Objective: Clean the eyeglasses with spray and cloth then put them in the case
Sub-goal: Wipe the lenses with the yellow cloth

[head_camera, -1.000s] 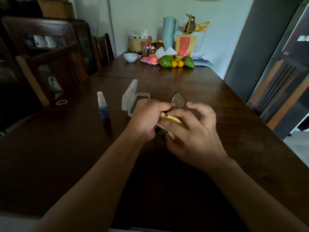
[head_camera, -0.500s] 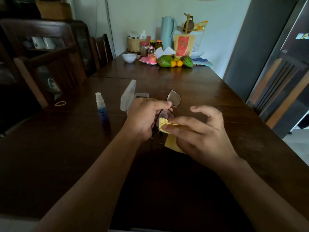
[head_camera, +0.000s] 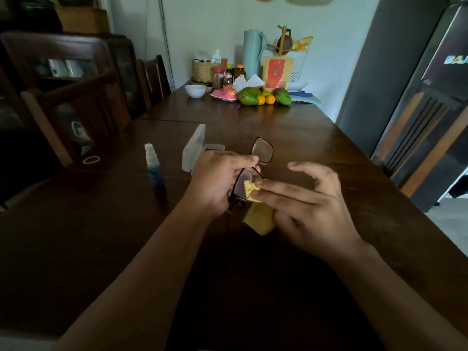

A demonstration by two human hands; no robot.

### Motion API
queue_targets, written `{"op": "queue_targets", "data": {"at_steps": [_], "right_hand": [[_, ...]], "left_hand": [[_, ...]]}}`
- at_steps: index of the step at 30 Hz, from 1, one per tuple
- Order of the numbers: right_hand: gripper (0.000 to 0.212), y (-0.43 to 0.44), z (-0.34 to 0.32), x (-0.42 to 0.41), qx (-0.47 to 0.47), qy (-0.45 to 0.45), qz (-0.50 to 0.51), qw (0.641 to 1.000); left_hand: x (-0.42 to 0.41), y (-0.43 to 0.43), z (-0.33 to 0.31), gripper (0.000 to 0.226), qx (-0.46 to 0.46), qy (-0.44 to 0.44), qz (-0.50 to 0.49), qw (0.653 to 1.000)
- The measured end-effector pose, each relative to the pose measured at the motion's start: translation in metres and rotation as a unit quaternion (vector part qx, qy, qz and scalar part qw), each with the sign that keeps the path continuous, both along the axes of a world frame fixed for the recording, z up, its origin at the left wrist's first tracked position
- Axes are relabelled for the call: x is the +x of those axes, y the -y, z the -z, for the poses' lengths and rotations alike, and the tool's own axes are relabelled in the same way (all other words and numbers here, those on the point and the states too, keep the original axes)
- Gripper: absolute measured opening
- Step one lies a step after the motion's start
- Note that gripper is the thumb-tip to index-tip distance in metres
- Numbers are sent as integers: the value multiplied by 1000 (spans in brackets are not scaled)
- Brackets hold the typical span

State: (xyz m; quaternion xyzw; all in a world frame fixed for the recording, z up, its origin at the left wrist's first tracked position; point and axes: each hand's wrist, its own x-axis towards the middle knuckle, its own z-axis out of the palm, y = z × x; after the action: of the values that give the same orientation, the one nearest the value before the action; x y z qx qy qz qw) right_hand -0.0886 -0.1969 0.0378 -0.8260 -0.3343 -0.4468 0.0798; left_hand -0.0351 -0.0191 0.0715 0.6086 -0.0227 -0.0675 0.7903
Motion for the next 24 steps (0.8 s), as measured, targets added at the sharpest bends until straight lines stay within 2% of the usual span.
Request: {"op": "queue_targets", "data": {"at_steps": [4,7,10,14,18,24], "right_hand": [[42,-2,2,4,42,-9,30,999],[44,-10,3,4,37,-17,36,999],[39,-12,3,1,10,-25,14,1000],[33,-6,2,0,-1,-15,-13,1000],[34,-2,2,2,23,-13,14,1000],[33,-21,4,-1,12,-4,16,1000]], "left_hand": [[1,4,2,26,0,30,-24,999],[1,2,3,25,-7,28,-20,999],[1,-1,2,17,5,28,-5,1000],[1,-2,1,25,10,21,4,1000],[2,0,2,27,3,31,-2,1000],[2,2,4,13,19,50,-7,999]]}}
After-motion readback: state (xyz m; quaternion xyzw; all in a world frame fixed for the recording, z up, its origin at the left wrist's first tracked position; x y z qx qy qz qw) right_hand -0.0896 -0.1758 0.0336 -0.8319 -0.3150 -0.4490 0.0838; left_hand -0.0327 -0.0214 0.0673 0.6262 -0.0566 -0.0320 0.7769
